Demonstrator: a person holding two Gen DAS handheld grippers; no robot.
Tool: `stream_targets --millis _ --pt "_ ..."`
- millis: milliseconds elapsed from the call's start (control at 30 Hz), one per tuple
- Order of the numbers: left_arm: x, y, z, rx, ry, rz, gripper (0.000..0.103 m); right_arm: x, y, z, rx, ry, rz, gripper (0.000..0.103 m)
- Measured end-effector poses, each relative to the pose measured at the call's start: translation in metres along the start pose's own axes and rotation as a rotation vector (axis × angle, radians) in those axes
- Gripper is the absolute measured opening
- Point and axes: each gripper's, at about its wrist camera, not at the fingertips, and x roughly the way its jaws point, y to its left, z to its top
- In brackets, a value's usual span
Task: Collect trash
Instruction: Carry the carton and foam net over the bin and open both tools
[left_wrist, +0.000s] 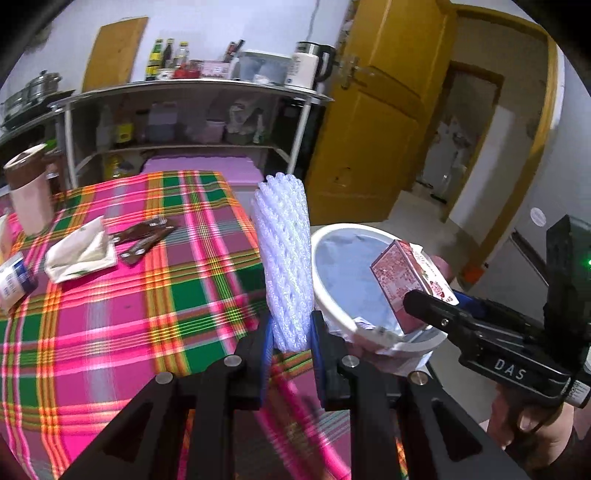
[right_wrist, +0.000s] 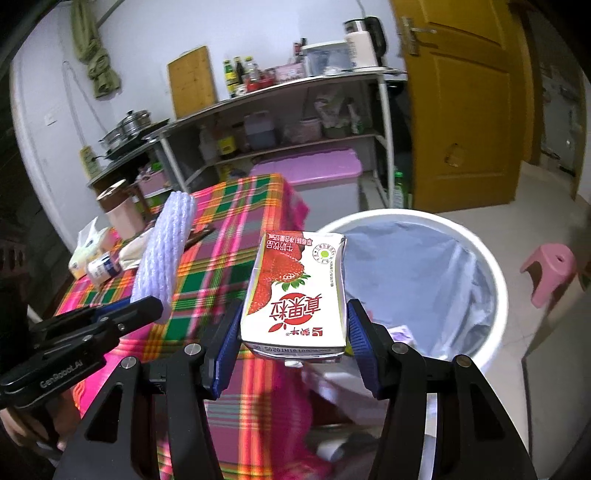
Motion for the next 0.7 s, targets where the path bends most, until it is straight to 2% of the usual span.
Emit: stream_targets --millis 333,700 --pt "0.034 -0.035 0.008 0.062 0.041 -0.065 0.020 -0.002 -0.042 -0.004 0.065 0.015 -0.059 0.056" --pt "0.072 -0.064 0.015 0.115 0.093 -0.117 0.020 0.003 -0.072 -0.007 0.106 0.048 -0.097 0.056"
